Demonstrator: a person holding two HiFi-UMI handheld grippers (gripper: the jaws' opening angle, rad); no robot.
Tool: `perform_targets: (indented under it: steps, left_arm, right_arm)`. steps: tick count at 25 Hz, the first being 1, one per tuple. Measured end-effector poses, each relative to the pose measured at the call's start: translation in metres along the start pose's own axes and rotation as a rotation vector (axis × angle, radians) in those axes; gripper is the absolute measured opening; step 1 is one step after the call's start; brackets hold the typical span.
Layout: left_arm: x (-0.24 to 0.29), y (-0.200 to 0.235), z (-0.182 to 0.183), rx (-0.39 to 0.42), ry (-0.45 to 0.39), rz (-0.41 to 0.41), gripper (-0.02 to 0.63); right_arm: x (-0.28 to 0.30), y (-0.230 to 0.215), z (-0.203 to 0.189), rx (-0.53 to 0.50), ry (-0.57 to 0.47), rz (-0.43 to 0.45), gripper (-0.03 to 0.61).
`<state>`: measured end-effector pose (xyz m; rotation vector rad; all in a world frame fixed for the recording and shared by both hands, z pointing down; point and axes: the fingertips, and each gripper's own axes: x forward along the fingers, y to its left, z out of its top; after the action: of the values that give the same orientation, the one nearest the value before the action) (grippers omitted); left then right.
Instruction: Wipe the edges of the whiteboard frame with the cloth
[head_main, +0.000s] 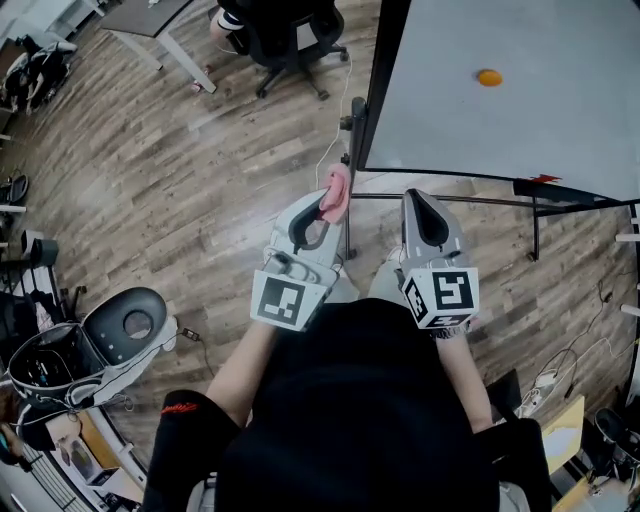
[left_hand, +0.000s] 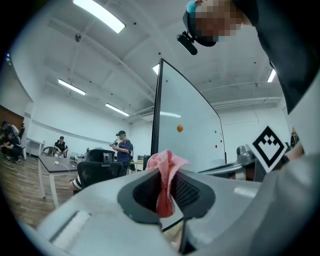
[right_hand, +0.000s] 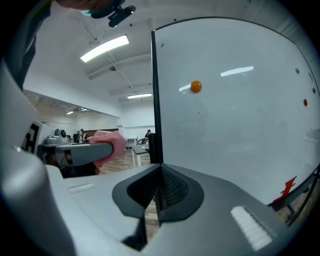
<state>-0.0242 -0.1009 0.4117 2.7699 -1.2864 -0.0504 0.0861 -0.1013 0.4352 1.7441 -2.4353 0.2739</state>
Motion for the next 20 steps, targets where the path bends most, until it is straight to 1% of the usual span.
perform_targets:
  steps: [5, 9, 13, 16, 20]
  left_arm:
    - [-0.001, 0.007, 0.023, 0.012, -0.038, 0.012, 0.046]
    - [-0.005, 0.004, 0.036, 0.047, -0.055, 0.004, 0.046]
    - [-0.013, 0.005, 0.049, 0.060, -0.084, 0.013, 0.046]
    - [-0.018, 0.009, 0.055, 0.076, -0.086, 0.022, 0.046]
    - [-0.021, 0.012, 0.061, 0.085, -0.105, 0.036, 0.046]
  right_arm:
    - [-0.001, 0.017, 0.035, -0.066, -0.092, -0.011, 0.002]
    - [-0.001, 0.030, 0.058, -0.083, -0.149, 0.002, 0.002]
    - [-0.003, 0.044, 0.073, -0.088, -0.187, 0.023, 0.002]
    - [-0.007, 0.049, 0.082, -0.098, -0.211, 0.031, 0.002]
    - [-0.008, 0.052, 0.086, -0.106, -0.219, 0.044, 0.002]
